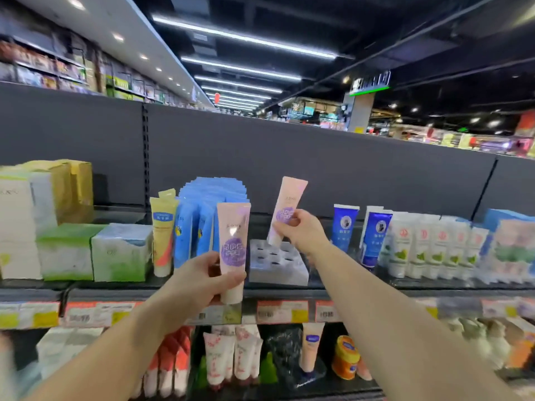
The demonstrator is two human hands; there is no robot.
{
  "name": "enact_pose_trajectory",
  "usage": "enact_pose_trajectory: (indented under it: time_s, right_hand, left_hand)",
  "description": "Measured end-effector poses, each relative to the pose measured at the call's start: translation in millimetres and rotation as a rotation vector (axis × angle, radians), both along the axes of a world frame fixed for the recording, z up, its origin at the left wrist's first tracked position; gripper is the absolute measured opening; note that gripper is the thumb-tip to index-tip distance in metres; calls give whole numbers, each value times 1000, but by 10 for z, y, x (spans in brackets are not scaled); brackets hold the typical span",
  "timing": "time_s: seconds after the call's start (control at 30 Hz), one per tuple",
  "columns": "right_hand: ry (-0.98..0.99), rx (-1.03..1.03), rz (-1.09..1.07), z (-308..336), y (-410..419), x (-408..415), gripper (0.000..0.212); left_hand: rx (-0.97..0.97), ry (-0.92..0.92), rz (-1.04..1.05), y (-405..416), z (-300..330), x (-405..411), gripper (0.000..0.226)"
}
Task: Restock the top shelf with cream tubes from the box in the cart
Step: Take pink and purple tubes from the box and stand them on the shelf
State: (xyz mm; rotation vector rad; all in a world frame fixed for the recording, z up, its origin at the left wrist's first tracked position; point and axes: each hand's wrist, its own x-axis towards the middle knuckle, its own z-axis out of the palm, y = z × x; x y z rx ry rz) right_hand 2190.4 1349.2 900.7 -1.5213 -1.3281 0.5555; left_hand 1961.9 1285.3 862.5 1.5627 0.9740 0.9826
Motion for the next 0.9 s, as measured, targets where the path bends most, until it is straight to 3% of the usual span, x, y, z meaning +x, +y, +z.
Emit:
enact_pose_trajectory:
  time_s: [0.37,0.53,0.77,0.83,0.9]
  right_hand:
    - [-225,-74,114,-91,504,-107,24]
    - [-263,-113,140,-181,512,-113,33]
    - [-39,-121,70,65,341,-63,53]
    - [15,-58,33,205,196,-38,45]
    - [140,-72,201,342,-40,-4,32]
  left_hand:
    - [-47,-119,39,71,-5,128,33]
    - [-45,-100,50,49,-24,202,32]
    - [0,-9,115,60,89,303,22]
    - [28,5,126,79,149,393,23]
    - [43,-20,140,97,204,515,25]
